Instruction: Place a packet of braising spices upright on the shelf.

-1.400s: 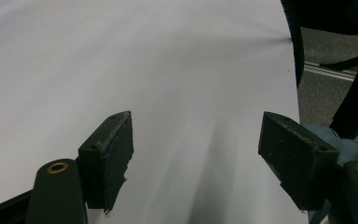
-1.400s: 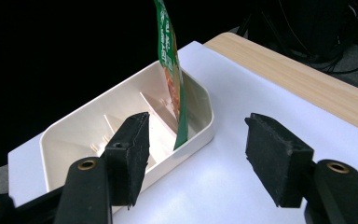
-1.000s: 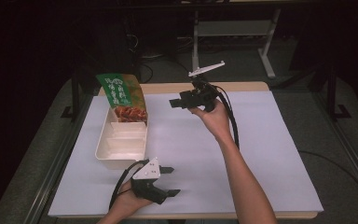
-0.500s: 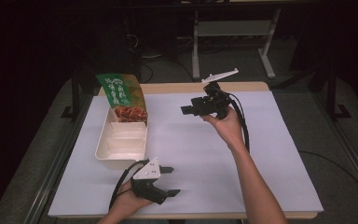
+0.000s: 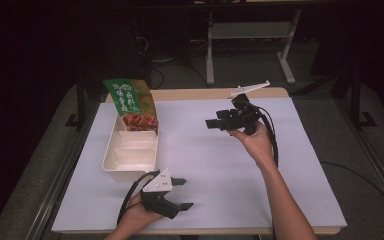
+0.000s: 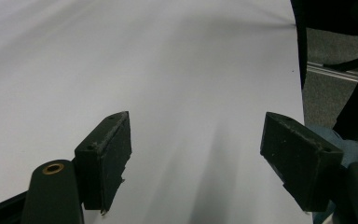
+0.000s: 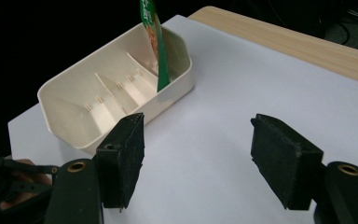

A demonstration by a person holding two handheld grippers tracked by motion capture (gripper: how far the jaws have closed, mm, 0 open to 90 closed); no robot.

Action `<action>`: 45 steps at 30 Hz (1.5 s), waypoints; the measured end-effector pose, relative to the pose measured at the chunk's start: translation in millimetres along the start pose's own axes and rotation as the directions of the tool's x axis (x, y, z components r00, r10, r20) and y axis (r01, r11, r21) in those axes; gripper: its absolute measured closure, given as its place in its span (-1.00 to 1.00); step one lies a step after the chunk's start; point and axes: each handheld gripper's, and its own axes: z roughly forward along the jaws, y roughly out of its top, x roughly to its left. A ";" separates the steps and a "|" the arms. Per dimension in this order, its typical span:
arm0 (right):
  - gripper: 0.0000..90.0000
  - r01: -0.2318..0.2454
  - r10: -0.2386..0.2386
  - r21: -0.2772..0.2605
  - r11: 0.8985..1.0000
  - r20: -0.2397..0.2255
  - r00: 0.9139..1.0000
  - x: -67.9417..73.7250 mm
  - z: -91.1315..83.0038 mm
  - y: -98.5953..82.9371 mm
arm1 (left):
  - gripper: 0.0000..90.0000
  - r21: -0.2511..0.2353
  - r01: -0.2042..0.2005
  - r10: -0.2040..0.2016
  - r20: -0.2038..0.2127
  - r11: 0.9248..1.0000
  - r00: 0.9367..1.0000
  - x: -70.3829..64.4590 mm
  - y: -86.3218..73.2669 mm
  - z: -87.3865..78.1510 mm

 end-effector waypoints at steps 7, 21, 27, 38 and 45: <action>-0.27 -0.014 0.014 -0.005 1.000 -0.001 1.000 -3.4 -10.3 -10.8 | -0.48 0.001 0.001 -0.001 -0.001 1.000 1.000 0.3 -0.1 0.4; -0.29 -0.038 0.038 -0.010 0.999 0.006 0.999 -9.8 -28.1 -38.3 | -0.49 0.010 0.001 -0.001 -0.004 1.000 1.000 0.6 -0.2 1.1; -0.30 -0.051 0.051 -0.015 0.999 0.006 0.999 -11.0 -36.2 -50.9 | -0.49 0.011 0.002 -0.002 -0.004 1.000 1.000 0.5 -0.2 1.2; -0.33 -0.060 0.061 -0.016 0.998 0.010 0.998 -7.8 -48.9 -78.7 | -0.50 0.009 0.006 -0.006 -0.005 1.000 1.000 0.5 -0.5 2.5; -0.34 -0.074 0.074 -0.016 0.997 0.021 0.997 -8.4 -57.1 -104.7 | -0.52 0.008 0.013 -0.013 -0.004 1.000 1.000 0.5 -0.8 2.8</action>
